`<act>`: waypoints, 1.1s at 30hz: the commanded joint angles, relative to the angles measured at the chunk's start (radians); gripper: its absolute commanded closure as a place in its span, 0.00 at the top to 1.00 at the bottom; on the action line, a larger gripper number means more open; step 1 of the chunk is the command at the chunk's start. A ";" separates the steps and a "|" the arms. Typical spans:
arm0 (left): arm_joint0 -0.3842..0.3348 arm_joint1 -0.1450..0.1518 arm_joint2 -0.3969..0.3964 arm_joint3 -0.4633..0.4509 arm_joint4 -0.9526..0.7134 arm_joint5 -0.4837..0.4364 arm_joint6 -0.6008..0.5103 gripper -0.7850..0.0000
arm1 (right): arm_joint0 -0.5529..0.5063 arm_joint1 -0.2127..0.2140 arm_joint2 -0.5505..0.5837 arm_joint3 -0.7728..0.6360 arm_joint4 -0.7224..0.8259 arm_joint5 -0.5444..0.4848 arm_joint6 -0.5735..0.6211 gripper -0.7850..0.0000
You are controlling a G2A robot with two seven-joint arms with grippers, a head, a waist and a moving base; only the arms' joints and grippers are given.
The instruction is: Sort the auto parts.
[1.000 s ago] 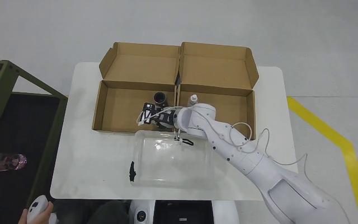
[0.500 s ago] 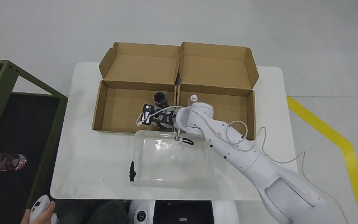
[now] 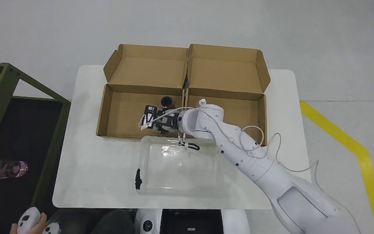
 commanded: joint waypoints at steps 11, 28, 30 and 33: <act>0.000 0.000 0.000 0.000 0.000 0.000 0.000 1.00 | -0.137 0.056 0.154 -0.266 -0.005 -0.063 -0.022 0.52; 0.000 0.000 0.000 0.000 0.000 0.000 0.000 1.00 | -0.435 0.148 0.427 -0.578 -0.007 -0.188 -0.037 0.65; 0.000 0.000 0.000 0.000 0.000 0.000 0.000 1.00 | -0.475 0.157 0.463 -0.601 -0.011 -0.192 -0.063 0.69; 0.000 0.000 0.000 0.000 0.000 0.000 0.000 1.00 | -0.533 0.171 0.511 -0.630 -0.030 -0.210 -0.092 0.71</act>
